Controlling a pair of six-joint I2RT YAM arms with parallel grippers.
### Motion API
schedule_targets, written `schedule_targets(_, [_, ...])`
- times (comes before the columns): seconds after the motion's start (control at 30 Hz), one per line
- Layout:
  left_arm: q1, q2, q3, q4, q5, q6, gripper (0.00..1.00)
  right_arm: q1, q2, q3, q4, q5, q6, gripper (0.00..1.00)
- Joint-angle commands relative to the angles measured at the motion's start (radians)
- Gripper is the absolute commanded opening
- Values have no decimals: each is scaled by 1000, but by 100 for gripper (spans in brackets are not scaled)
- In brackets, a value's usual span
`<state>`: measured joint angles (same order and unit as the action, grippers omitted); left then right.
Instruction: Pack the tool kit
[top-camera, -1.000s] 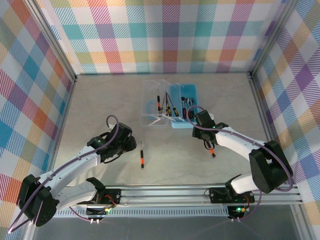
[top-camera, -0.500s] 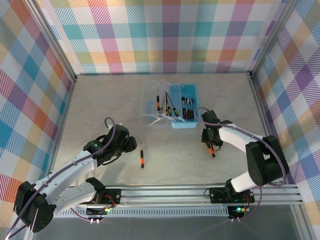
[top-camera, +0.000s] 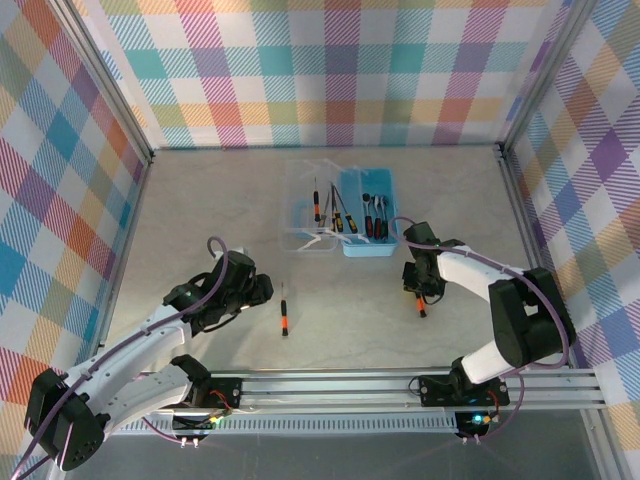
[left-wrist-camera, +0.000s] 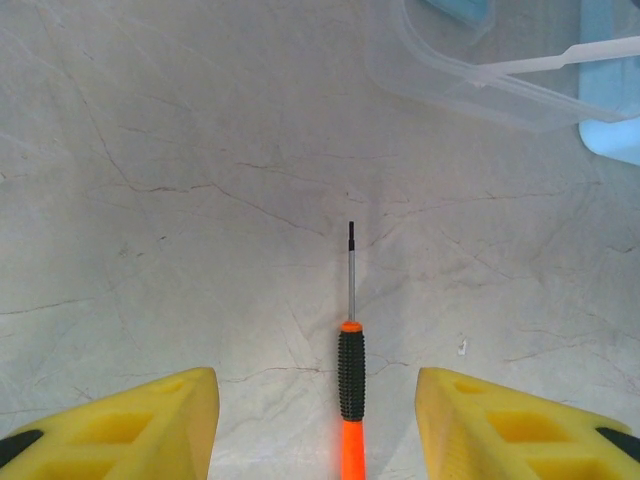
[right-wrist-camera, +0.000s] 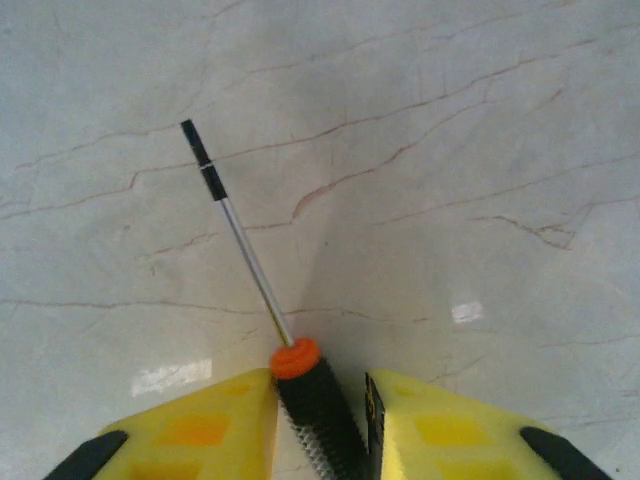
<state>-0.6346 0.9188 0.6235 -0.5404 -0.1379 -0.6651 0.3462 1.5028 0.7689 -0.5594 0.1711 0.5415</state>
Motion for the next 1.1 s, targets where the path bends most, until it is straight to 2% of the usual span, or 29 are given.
schedule_targets(0.0, [-11,-17,-16,18,15,6,54,-14,-16,-2,-29,-32,19,24])
schedule_targets(0.17, [-11,-23,4,-7,5,11,54,-24,-8,6,-19,-52,24,19])
schedule_targets(0.3, [-11,-34,28,-42,-10,21,54,-24,3,9,-4,-76,26,23])
schedule_targets(0.43, [-11,-65,55,-97,-27,27,54,-23,1,12,12,-117,30,23])
schedule_targets(0.57, [-11,-126,67,-141,-26,29,57,-23,17,6,40,-130,15,16])
schedule_targets(0.67, [-11,-159,51,-153,-68,17,60,-23,22,10,50,-129,11,13])
schedule_targets(0.9, [-11,-149,51,-162,-79,10,60,-24,-36,36,19,-118,-21,11])
schedule_targets(1.07, [-11,-122,45,-139,-87,-4,60,-23,-146,43,-16,-105,-32,12])
